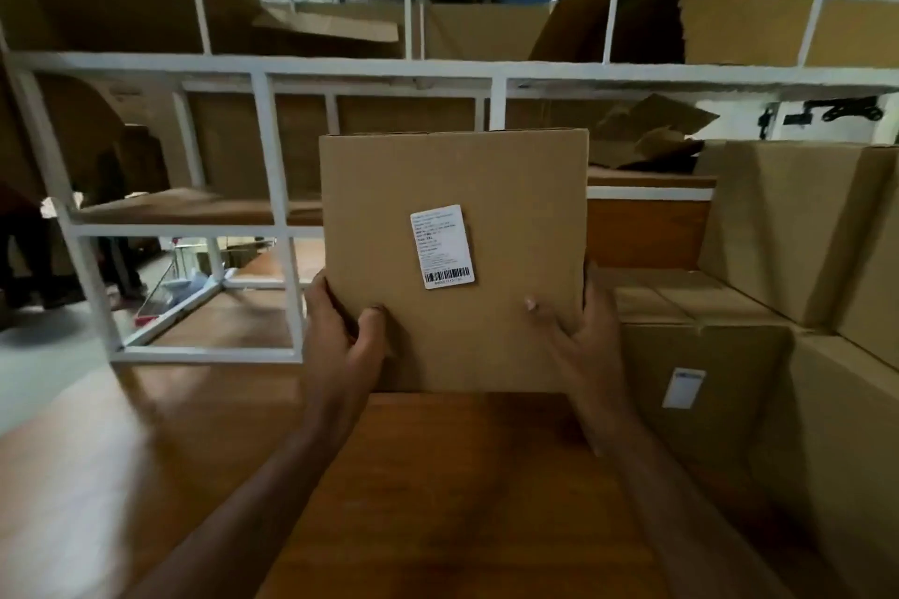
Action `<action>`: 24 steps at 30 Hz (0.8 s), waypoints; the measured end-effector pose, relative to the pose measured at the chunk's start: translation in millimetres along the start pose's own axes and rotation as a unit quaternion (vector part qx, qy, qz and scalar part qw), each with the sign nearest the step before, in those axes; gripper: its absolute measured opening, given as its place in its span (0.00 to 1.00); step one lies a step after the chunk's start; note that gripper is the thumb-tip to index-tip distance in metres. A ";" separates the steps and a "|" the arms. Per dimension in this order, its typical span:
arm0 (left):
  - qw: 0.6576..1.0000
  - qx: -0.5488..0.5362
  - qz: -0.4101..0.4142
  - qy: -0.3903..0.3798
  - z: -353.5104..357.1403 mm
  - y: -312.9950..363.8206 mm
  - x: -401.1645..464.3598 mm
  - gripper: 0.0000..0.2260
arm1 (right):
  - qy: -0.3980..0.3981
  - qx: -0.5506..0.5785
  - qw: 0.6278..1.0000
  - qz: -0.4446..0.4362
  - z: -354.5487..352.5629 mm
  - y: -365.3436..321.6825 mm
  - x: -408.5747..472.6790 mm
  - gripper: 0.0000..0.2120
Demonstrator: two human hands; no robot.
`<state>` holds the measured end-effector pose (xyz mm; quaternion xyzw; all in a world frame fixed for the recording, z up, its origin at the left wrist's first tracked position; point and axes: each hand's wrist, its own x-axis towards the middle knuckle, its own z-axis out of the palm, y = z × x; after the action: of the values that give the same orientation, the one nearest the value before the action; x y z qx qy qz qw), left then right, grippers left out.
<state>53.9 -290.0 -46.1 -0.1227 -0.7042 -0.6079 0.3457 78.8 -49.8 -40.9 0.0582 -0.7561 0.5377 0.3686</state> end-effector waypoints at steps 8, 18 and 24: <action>0.990 0.086 -0.081 -0.075 -61.4 -47.6 -44.0 0.28 | -0.029 -0.011 0.998 0.063 40.3 23.1 -76.3 0.36; 0.981 0.097 -0.106 -0.127 -67.0 -72.7 -70.9 0.30 | -0.010 -0.079 0.985 0.152 38.5 53.9 -114.3 0.37; 0.976 0.170 -0.061 -0.119 -48.4 -70.0 -41.9 0.27 | -0.059 -0.104 0.983 0.139 22.8 58.2 -78.4 0.26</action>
<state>59.3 -341.3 -125.7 -0.0899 -0.8396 -0.4800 0.2379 95.9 -69.3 -137.7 -0.0547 -0.8289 0.4978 0.2491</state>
